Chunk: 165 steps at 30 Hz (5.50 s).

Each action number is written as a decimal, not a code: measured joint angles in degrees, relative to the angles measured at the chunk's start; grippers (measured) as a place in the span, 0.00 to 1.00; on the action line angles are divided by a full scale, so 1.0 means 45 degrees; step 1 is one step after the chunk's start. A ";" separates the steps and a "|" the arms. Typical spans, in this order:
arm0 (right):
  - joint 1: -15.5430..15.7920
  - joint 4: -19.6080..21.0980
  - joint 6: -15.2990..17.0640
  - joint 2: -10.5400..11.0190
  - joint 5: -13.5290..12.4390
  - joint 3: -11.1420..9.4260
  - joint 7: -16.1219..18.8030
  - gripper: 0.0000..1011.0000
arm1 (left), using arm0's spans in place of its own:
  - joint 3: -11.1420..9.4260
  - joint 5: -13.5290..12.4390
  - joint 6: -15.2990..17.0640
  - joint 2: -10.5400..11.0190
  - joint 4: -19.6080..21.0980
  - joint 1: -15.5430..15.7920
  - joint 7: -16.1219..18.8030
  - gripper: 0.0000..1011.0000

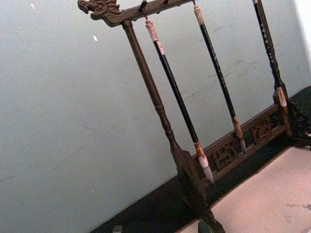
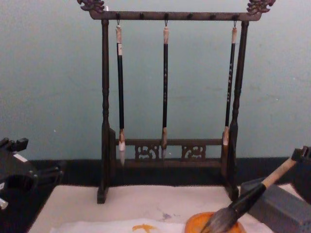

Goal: Pick up the brush from the inkstone, write on the paper, then place the brush back to its original position.

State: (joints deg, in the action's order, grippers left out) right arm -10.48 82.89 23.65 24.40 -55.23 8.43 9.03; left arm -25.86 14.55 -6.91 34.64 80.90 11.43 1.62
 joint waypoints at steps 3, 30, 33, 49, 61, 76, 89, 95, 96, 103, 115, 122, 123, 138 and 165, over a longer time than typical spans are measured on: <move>-0.0108 -0.0175 0.0284 -0.0222 -0.0484 -0.0141 -0.0265 0.99 | 0.0000 0.0000 -0.0001 0.0000 0.0001 -0.0001 0.0000 1.00; -0.2444 -0.3784 0.0127 -0.1596 -0.2614 0.0130 -0.0249 0.99 | 0.0000 -0.0001 0.0000 0.0000 0.0001 0.0000 0.0000 1.00; -0.2640 -0.4114 0.0081 -0.1619 -0.2684 0.0224 -0.0147 0.99 | 0.0000 0.0000 0.0000 0.0000 0.0000 0.0000 0.0000 1.00; -0.3544 -0.5493 -0.0203 -0.1581 -0.2890 0.1004 0.0570 0.99 | 0.0000 0.0000 0.0000 0.0000 0.0001 0.0000 0.0000 1.00; -0.3528 -0.5474 -0.0193 -0.1595 -0.2889 0.0970 0.0557 0.99 | 0.0000 0.0000 0.0000 0.0000 0.0001 0.0000 0.0000 1.00; -0.3510 -0.5451 -0.0161 -0.1610 -0.2889 0.0939 0.0531 0.99 | 0.0000 0.0000 0.0000 0.0000 0.0001 0.0000 0.0000 1.00; -0.3507 -0.5449 -0.0150 -0.1610 -0.2889 0.0929 0.0518 0.87 | 0.0000 -0.0001 0.0000 0.0000 0.0001 0.0000 0.0000 1.00; -0.3507 -0.5449 -0.0150 -0.1610 -0.2888 0.0929 0.0517 0.71 | 0.0000 0.0000 0.0000 0.0000 0.0001 0.0000 0.0000 1.00; -0.3508 -0.5449 -0.0150 -0.1610 -0.2889 0.0929 0.0518 0.66 | 0.0000 -0.0001 0.0000 0.0000 0.0001 0.0000 0.0000 1.00; -0.3507 -0.5449 -0.0150 -0.1610 -0.2889 0.0929 0.0518 0.42 | 0.0000 0.0000 0.0000 0.0000 0.0000 -0.0001 0.0000 1.00; -0.3508 -0.5448 -0.0151 -0.1610 -0.2891 0.0930 0.0521 0.17 | 0.0000 -0.0001 0.0000 0.0000 0.0000 -0.0001 0.0000 1.00; -0.3508 -0.5449 -0.0151 -0.1610 -0.2891 0.0930 0.0519 0.17 | 0.0000 0.0000 0.0000 0.0000 0.0001 0.0000 -0.0001 1.00; -0.3508 -0.5450 -0.0151 -0.1610 -0.2891 0.0929 0.0519 0.17 | 0.0000 0.0000 0.0000 0.0000 0.0000 -0.0001 0.0000 1.00; -0.3505 -0.5337 -0.0329 -0.1517 -0.3077 0.1042 0.0626 0.17 | 0.0000 -0.0001 0.0000 0.0000 0.0000 0.0000 0.0000 1.00; -0.2998 -0.3044 -0.2064 -0.0449 -0.2849 0.2010 0.1469 0.17 | 0.0000 0.0000 0.0000 0.0000 0.0000 -0.0001 0.0000 1.00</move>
State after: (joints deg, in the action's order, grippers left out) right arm -23.98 69.19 14.36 22.38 -68.05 17.47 15.64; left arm -25.86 14.55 -6.91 34.65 80.90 11.43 1.62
